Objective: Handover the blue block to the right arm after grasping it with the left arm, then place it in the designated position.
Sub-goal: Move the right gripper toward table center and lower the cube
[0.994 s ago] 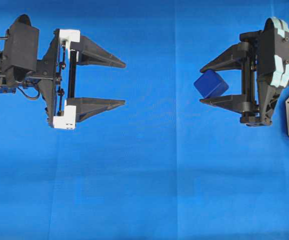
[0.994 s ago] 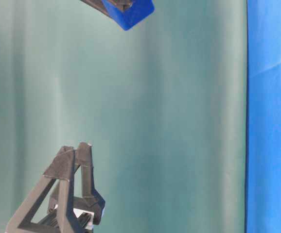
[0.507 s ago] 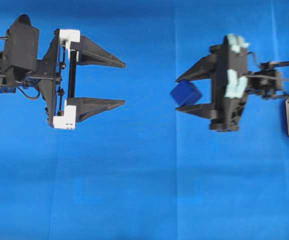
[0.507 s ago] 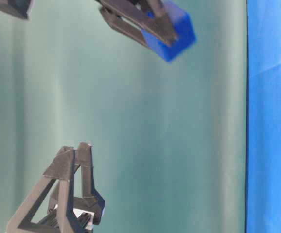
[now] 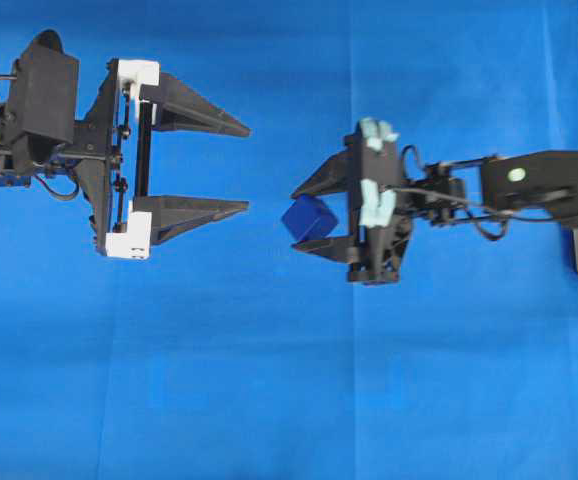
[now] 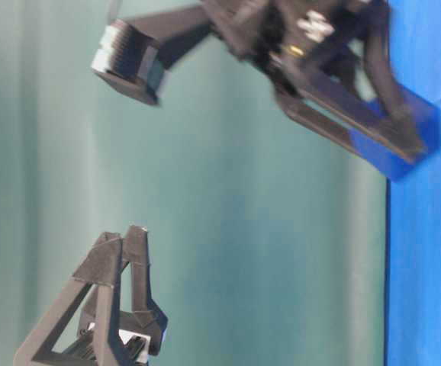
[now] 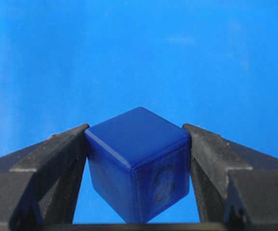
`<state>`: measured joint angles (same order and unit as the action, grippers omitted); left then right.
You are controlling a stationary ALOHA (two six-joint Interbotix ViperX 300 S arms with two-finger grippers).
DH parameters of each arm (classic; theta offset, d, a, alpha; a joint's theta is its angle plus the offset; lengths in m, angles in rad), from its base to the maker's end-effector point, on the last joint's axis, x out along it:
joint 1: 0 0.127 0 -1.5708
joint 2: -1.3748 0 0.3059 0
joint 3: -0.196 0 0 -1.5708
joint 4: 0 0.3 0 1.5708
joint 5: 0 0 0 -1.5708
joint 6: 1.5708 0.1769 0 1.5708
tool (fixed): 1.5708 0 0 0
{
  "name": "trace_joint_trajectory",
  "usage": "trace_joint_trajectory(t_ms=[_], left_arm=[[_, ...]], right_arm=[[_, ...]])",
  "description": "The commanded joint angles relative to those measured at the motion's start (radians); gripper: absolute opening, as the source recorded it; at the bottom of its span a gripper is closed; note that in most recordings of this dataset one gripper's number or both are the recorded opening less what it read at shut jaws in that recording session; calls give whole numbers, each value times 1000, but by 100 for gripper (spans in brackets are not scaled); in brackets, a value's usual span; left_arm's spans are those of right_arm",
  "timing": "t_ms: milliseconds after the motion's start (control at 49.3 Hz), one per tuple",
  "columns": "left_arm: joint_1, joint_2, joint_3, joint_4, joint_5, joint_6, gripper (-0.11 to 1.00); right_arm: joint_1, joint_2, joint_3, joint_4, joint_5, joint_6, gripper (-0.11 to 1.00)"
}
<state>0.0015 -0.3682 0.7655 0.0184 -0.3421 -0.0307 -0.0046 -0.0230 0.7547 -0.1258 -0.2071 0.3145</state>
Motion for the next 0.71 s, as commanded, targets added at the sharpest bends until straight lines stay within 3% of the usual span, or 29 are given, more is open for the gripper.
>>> trace_joint_trajectory(t_ms=[0, 243, 446, 690], left_arm=[[-2, -18, -11, 0, -5, 3, 93], [0, -18, -9, 0, -5, 3, 93], [-2, -18, -9, 0, -5, 5, 93], [-2, -20, -9, 0, -5, 6, 93]], right_arm=[[2, 32, -35, 3, -43, 2, 55], [3, 141, -74, 8, -135, 2, 55], [3, 216, -100, 43, -164, 2, 55], [3, 278, -117, 51, -202, 2, 55]])
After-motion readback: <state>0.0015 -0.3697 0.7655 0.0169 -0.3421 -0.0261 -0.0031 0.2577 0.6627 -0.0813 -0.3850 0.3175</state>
